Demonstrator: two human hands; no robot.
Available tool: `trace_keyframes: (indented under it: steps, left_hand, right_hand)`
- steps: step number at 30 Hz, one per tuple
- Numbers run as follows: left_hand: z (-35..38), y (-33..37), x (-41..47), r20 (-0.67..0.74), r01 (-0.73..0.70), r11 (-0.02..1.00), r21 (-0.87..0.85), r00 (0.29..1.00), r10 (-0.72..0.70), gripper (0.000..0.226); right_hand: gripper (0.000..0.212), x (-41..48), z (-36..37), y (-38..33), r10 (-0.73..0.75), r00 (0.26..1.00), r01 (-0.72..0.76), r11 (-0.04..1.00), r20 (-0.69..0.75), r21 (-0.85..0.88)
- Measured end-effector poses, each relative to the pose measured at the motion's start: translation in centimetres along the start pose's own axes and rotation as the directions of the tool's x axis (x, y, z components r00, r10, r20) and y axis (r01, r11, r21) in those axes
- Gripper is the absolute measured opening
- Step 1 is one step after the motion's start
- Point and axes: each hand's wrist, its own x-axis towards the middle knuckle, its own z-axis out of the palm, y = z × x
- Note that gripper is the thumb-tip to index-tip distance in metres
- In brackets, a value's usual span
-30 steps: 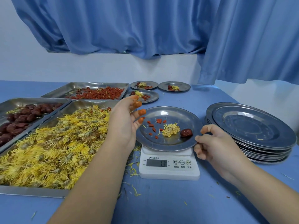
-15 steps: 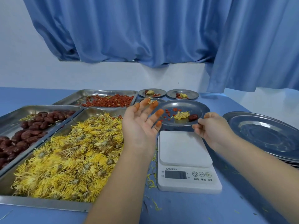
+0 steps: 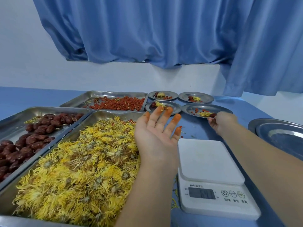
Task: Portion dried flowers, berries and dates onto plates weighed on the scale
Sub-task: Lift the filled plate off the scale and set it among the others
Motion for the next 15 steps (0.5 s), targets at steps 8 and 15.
trace_keyframes:
  steps: [8, 15]
  left_hand:
    - [0.2, -0.1, -0.1, -0.013, 0.013, 0.999, 0.036, 1.0, -0.013, 0.042]
    - [0.4, -0.1, -0.1, -0.057, 0.018, 0.994, 0.11, 0.998, -0.012, 0.04]
  right_hand:
    - [0.04, 2.5, 0.5, 0.3, 0.023, 1.0, -0.024, 0.997, -0.016, -0.072]
    - [0.046, 2.0, 1.0, 0.3, 0.043, 0.991, -0.022, 0.986, 0.124, -0.168]
